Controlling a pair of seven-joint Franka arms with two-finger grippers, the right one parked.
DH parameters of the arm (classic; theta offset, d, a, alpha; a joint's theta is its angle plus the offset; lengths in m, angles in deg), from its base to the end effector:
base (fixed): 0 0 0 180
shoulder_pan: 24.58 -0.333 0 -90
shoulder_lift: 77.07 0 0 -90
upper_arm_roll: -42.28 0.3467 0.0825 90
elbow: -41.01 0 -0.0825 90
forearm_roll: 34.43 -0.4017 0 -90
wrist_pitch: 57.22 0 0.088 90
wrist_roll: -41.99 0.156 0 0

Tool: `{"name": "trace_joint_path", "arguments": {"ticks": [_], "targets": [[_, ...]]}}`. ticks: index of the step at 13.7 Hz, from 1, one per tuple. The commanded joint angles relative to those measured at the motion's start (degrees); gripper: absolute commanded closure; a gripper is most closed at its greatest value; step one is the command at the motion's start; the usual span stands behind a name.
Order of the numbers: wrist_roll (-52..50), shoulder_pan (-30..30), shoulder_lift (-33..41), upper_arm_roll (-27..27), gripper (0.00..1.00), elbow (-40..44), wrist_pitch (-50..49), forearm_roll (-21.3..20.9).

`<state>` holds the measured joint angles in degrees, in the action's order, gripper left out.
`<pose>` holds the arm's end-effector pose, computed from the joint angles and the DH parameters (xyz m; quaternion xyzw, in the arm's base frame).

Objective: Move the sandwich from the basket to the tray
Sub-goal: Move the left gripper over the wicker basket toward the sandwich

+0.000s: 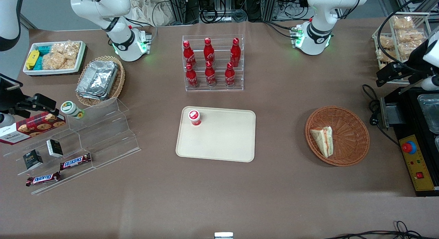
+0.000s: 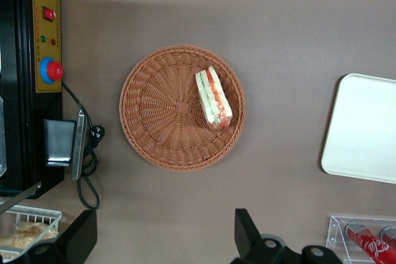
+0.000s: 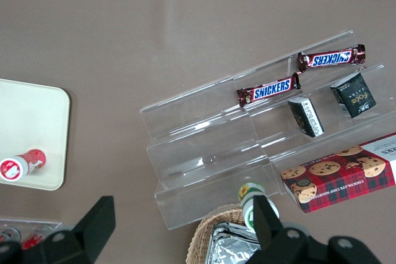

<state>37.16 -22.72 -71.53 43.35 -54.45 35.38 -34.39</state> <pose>0.5454 -0.0072 0.6174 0.9991 0.0352 0.0233 0.0024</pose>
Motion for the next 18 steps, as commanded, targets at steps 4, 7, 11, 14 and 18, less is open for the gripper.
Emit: {"name": "trace_joint_path", "arguments": {"ticks": [4, 7, 11, 14, 18], "targets": [[-4.99, 0.25, -1.41, -0.28, 0.00, 1.16, -2.51, -0.30], [-9.49, 0.95, -4.65, -0.63, 0.00, -0.07, -1.91, 0.57], [-12.29, 0.95, -6.16, -1.68, 0.00, -6.72, 6.94, 0.66], [-14.94, 1.04, -5.89, -3.18, 0.00, -16.83, 19.42, 0.57], [-16.09, 0.95, -9.83, -3.26, 0.00, -26.52, 36.47, 0.66]]}}
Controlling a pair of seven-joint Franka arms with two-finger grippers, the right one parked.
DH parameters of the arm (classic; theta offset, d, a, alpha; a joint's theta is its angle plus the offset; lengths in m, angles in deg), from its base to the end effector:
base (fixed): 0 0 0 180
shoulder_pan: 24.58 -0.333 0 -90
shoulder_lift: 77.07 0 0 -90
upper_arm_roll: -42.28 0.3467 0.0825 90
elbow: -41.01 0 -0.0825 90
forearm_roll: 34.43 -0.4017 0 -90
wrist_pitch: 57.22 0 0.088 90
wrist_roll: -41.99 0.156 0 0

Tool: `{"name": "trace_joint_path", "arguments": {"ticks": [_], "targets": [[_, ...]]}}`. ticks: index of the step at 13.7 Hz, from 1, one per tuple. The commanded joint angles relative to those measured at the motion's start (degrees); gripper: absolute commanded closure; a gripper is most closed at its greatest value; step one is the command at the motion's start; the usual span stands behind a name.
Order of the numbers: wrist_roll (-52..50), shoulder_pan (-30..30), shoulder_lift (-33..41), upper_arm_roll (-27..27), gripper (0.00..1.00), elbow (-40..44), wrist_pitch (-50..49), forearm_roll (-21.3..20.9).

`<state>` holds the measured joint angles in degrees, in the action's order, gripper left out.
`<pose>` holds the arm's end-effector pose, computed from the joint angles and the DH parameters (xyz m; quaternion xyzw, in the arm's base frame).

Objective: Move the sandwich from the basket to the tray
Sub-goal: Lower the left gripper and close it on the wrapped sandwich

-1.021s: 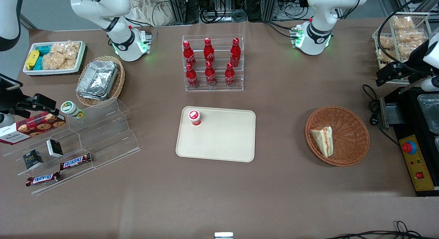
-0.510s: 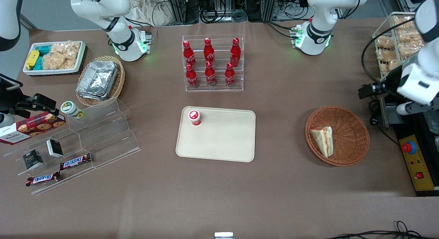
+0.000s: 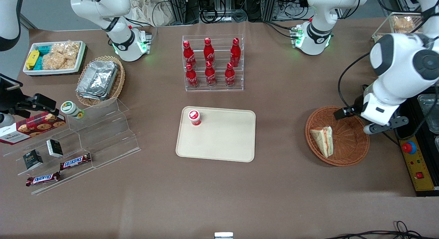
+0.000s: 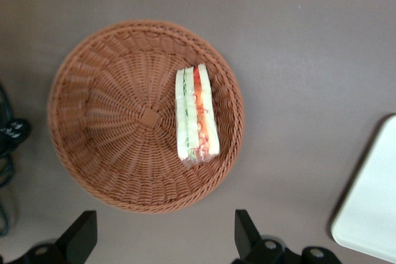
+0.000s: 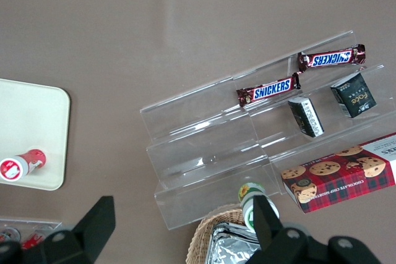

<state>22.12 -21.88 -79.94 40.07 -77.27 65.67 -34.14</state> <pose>0.5768 -0.0498 0.3847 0.9912 0.1315 0.0142 0.0063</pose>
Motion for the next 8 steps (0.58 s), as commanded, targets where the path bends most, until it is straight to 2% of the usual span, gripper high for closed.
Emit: {"name": "trace_joint_path", "arguments": {"ticks": [1, 6, 8], "targets": [[-2.00, 0.11, -3.61, 0.01, 0.00, -4.32, 9.44, 0.41], [-4.12, 0.81, -14.34, 0.01, 0.00, -4.50, 21.75, 0.23], [-4.21, 0.81, -16.11, 0.01, 0.00, -4.33, 23.97, 0.41]]}}
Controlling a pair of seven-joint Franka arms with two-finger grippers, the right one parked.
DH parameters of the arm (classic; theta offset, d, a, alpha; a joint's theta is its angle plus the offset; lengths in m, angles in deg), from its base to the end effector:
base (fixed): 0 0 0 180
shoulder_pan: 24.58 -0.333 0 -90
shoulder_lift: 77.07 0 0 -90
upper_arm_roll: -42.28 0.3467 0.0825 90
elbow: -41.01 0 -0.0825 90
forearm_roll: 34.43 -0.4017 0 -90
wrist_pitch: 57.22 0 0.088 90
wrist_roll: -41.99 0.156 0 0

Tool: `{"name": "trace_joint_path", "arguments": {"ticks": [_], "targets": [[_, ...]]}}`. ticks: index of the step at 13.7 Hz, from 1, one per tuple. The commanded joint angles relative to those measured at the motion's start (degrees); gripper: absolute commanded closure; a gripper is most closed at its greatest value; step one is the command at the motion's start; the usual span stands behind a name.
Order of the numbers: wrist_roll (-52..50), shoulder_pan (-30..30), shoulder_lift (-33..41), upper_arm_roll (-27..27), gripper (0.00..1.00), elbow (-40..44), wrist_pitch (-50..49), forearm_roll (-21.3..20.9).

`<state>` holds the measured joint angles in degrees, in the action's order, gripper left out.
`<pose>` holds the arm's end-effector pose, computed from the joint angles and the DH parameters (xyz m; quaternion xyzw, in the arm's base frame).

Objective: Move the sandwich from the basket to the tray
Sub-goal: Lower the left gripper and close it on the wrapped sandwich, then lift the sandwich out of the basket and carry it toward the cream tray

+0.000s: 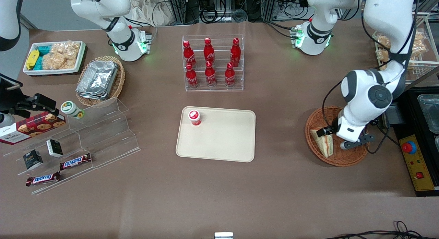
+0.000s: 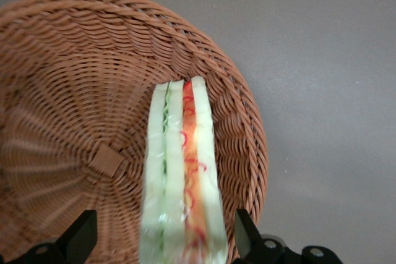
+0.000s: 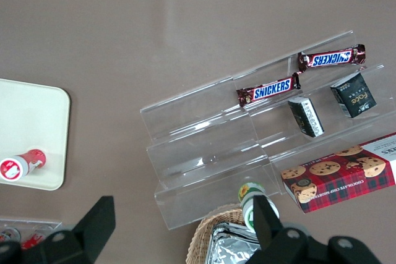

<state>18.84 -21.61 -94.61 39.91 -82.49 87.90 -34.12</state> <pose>0.5962 -0.0560 0.2290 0.9868 0.1580 0.0327 0.0164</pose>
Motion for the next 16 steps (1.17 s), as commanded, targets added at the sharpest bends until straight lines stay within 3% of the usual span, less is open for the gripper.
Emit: {"name": "trace_joint_path", "arguments": {"ticks": [1, 2, 3, 6, 7, 8, 11, 16], "targets": [[-0.93, 0.63, -2.31, 0.17, 0.00, 0.90, 3.13, 0.40], [-1.02, 0.63, -2.67, 0.17, 0.01, 0.81, 3.93, 0.40], [-1.19, 0.63, -3.19, 0.17, 0.12, 0.90, 3.93, 0.40], [-3.21, 0.80, -2.41, 0.17, 0.75, 1.07, 3.23, 0.31], [-3.22, 1.42, -1.71, 0.17, 0.92, 1.07, 2.54, 0.31], [-3.22, 1.60, -0.57, 0.17, 0.98, 1.51, 0.44, 0.31], [-3.13, 4.22, 4.34, 0.17, 1.00, 8.34, -14.55, -0.48], [-3.30, 7.31, 8.14, -0.88, 1.00, 28.63, -45.84, -2.24]]}}
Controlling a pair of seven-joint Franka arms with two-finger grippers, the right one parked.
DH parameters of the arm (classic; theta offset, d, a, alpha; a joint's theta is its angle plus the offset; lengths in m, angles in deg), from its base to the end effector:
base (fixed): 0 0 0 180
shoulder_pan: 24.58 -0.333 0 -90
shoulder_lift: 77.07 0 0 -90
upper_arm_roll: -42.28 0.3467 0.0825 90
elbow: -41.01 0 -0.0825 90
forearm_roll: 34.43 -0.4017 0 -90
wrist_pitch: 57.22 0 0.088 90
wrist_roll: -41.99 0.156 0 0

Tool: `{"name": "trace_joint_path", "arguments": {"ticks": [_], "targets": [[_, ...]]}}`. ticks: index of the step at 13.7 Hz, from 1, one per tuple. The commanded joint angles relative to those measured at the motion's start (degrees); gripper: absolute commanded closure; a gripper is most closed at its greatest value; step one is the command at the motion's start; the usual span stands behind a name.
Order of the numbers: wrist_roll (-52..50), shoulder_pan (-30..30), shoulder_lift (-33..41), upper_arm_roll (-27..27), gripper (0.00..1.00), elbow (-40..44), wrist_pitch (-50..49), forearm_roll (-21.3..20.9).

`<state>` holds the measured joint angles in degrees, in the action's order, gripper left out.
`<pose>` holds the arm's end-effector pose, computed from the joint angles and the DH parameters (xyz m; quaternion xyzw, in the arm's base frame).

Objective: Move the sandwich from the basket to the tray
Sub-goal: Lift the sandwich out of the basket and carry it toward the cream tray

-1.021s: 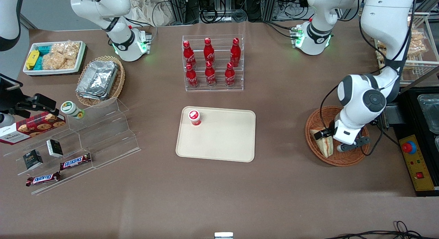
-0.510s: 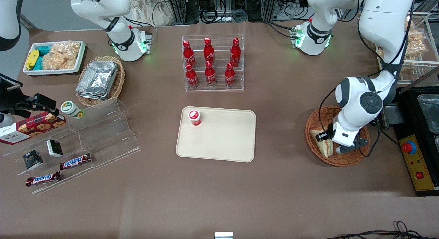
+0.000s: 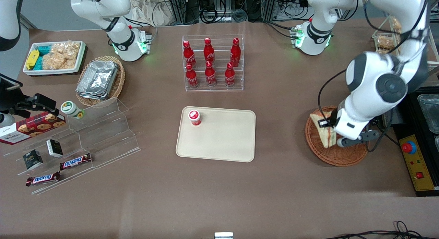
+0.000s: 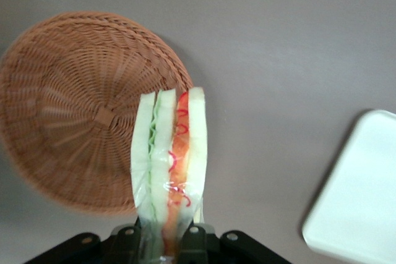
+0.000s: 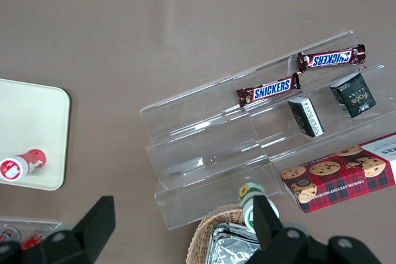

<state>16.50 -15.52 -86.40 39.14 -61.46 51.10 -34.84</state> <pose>0.6060 -0.1288 0.4282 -0.9929 -0.1147 0.0290 0.0087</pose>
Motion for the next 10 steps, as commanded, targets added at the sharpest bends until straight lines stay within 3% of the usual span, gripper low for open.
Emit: {"name": "trace_joint_path", "arguments": {"ticks": [1, 5, 8, 10], "targets": [[-0.97, 1.91, -0.07, -0.72, 1.00, 11.64, -14.58, -1.69], [-5.51, 7.70, -0.07, -1.60, 1.00, 22.03, -26.66, -1.87], [-16.04, 16.40, -0.86, -1.60, 1.00, 22.93, -27.47, -4.07], [-21.77, 20.80, -5.14, -1.52, 1.00, 23.02, -24.41, -5.29]]}}
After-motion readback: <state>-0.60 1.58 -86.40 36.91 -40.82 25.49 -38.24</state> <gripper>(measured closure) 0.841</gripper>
